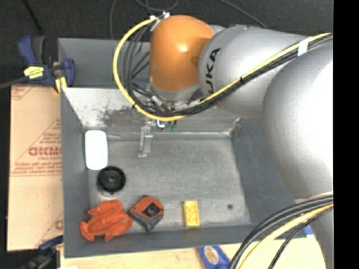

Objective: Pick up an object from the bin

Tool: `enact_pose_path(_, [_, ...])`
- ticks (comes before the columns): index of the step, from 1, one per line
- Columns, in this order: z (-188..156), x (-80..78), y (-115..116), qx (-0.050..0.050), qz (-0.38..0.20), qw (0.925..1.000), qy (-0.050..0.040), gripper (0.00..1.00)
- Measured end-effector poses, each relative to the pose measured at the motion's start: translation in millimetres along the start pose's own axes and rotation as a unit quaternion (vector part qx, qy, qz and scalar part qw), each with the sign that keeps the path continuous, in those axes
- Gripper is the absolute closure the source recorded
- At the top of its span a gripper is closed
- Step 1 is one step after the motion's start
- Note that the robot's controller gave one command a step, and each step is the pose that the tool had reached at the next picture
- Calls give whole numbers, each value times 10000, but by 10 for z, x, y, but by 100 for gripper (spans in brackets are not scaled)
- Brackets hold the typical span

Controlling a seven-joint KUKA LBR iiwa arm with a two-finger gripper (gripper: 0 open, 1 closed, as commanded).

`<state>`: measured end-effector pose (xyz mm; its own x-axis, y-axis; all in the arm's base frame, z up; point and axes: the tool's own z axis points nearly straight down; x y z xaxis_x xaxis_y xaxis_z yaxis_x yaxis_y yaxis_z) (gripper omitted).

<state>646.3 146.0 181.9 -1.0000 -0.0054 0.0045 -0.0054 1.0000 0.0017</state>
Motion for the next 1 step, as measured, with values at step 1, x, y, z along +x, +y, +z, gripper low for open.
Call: enact_pose_path(1, [-49, -9, -6, -5, 12, 10000, -31, 0])
